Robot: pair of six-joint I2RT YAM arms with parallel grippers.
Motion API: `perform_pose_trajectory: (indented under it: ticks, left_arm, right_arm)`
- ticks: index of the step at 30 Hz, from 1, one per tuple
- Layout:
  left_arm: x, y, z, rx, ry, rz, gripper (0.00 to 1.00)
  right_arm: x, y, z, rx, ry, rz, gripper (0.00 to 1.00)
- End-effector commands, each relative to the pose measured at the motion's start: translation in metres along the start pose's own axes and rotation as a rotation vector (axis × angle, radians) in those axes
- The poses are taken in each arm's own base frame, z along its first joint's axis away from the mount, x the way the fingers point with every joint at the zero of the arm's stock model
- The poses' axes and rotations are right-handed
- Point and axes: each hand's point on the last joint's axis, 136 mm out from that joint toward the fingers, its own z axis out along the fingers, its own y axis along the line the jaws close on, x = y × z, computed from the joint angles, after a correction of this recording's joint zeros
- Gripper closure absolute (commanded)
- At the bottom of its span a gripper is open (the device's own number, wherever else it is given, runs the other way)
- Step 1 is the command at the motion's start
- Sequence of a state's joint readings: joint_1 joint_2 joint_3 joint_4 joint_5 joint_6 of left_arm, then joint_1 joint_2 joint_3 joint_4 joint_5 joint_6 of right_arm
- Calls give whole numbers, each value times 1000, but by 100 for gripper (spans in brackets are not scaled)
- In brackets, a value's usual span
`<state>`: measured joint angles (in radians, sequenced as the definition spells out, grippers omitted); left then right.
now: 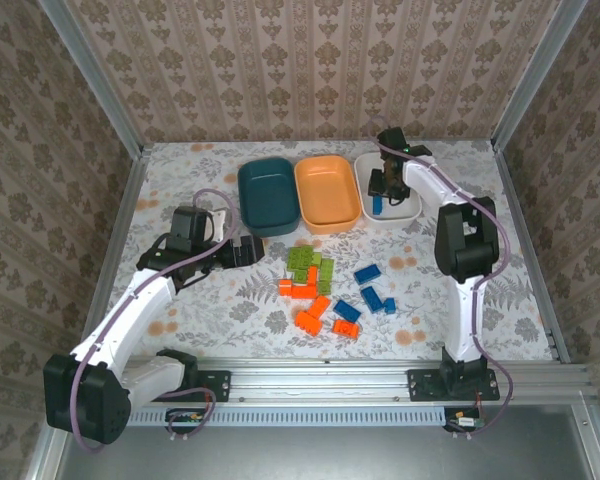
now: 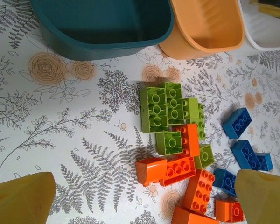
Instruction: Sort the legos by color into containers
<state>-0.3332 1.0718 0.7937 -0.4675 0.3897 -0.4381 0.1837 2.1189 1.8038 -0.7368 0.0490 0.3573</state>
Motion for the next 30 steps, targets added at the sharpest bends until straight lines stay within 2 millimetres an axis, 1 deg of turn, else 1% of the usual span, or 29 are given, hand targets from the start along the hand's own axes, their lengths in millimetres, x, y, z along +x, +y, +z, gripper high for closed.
perform_pose_trajectory:
  ticks: [1,2,3,5,8,10,11,13,14,15,17,18,20,23,25,30]
  left_arm:
    - [-2,-5,0,22,-4,-27,0]
    - [-3,-6,1,27,-6,-30,0]
    - [-3,-7,1,31,-9,-33,0]
    - [-2,-7,3,39,-6,-40,0]
    - [2,-7,6,49,6,-46,0]
    - [4,-8,9,53,13,-48,0]
    - [5,-7,10,54,14,-49,0]
    - [6,-8,13,60,14,-53,0]
    - [6,-8,13,63,14,-57,0]
    - [6,-9,14,67,13,-59,0]
    - [6,-12,15,74,12,-58,0]
    - [6,-14,15,76,12,-53,0]
    - [7,-15,17,74,18,-50,0]
    - [9,-17,17,71,34,-42,0]
    - [10,-17,17,67,30,-40,0]
    - [12,-18,16,67,29,-35,0]
  right_arm:
    - [3,3,-78,-62,-81,0,54]
    - [16,2,-89,-73,-79,-1,53]
    - [31,0,-97,-75,-67,-5,52]
    - [73,-6,-105,-68,-19,-29,48]
    - [140,-19,-110,-37,57,-62,44]
    - [183,-28,-110,-20,99,-55,43]
    - [201,-30,-113,-26,103,-52,43]
    - [237,-39,-111,-6,151,-44,43]
    - [252,-44,-110,9,173,-39,42]
    - [262,-49,-108,20,186,-31,42]
    - [281,-56,-104,22,209,-18,43]
    - [286,-56,-102,24,205,-14,44]
    - [293,-49,-97,3,218,-4,46]
    - [299,-39,-87,-18,249,-4,48]
    - [299,-35,-84,-21,243,-9,49]
    - [300,-33,-74,-14,241,-5,52]
